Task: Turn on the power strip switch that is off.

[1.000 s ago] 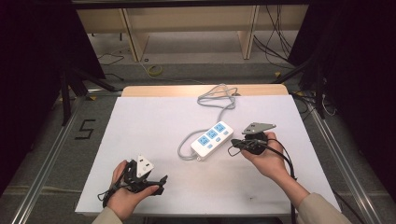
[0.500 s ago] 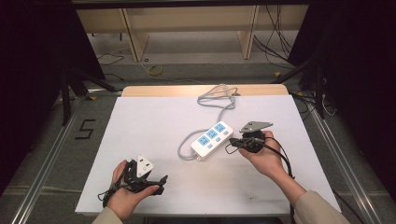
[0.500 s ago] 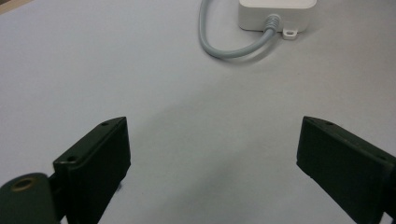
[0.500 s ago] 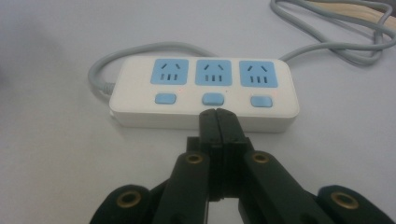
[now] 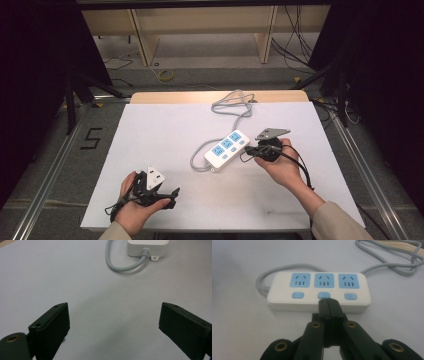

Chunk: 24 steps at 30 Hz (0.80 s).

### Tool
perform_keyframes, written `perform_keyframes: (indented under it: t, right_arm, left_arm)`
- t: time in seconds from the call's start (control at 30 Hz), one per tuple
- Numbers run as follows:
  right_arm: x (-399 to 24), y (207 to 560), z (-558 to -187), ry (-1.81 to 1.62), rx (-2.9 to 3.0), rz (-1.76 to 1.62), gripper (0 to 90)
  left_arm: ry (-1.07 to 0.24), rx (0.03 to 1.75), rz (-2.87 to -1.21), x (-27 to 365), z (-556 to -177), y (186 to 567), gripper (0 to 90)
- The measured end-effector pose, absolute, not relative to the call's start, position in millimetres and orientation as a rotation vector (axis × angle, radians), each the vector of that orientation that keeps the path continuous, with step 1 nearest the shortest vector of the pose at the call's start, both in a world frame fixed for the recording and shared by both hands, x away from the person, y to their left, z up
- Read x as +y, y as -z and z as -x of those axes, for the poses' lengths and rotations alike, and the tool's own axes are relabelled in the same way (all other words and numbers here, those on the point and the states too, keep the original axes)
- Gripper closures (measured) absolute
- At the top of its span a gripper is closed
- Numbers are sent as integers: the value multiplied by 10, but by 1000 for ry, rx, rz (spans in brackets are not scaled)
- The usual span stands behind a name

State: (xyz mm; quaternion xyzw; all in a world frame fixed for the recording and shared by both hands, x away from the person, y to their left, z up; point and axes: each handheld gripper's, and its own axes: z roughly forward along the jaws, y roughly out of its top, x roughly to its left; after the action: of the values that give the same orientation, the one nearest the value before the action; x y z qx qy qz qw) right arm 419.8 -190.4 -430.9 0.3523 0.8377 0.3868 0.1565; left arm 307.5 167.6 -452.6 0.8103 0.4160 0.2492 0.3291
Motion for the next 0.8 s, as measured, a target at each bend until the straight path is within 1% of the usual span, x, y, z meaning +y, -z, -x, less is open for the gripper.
perform_keyframes:
  t: [0.8]
  right_arm:
    - [-1882,4359,-4309,-1074,2406,-1037,900]
  left_arm:
    - [-650,1079,-2125,1669,-3079,4526,97]
